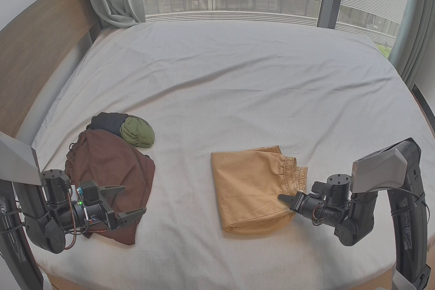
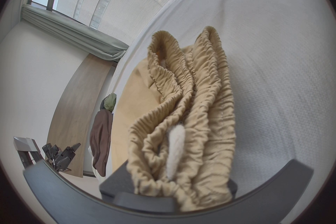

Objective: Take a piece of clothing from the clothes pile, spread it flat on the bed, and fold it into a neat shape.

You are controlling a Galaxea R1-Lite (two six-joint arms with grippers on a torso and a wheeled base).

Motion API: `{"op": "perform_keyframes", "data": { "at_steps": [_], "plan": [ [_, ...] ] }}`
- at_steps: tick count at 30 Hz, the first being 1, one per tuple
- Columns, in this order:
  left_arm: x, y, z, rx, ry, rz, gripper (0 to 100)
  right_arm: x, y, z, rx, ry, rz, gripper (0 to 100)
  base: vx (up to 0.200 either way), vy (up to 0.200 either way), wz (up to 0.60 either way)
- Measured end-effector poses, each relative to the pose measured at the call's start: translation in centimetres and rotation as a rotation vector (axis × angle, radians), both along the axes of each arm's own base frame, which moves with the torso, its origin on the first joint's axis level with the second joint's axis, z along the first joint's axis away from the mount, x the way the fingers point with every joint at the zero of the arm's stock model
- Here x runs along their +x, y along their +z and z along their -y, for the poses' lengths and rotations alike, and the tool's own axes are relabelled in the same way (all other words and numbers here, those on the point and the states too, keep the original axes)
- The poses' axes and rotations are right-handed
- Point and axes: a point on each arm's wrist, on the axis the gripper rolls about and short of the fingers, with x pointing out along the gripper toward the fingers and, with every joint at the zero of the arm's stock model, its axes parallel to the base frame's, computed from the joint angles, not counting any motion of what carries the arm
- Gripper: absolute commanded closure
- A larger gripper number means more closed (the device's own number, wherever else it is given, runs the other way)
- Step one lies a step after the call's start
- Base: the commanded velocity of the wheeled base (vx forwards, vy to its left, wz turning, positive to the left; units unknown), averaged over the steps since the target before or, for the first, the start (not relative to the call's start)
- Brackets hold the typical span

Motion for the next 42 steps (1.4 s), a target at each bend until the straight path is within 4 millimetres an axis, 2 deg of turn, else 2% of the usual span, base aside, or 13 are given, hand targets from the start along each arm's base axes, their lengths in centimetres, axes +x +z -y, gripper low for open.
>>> {"op": "perform_keyframes", "data": {
  "at_steps": [6, 17, 34, 42],
  "plan": [
    [0.0, 0.0, 0.0, -0.002, 0.002, -0.002, 0, -0.3, 2.3, -0.5, 0.036, 0.010, 0.037, 100, 0.000, 0.000, 0.00],
    [-0.1, -0.1, 0.0, -0.003, 0.001, -0.010, 0, -0.2, 7.9, -1.1, 0.121, 0.073, 0.170, 100, 0.000, 0.000, 0.00],
    [-0.3, -0.1, 0.2, -0.003, -0.007, -0.014, 0, 0.7, 13.0, -3.9, 0.204, 0.146, 0.354, 100, 0.000, 0.000, 0.00],
    [-0.3, -0.1, 0.5, -0.003, -0.015, -0.019, 0, 2.6, 15.2, -5.0, 0.219, 0.155, 0.391, 100, 0.000, 0.000, 0.00]
  ]
}}
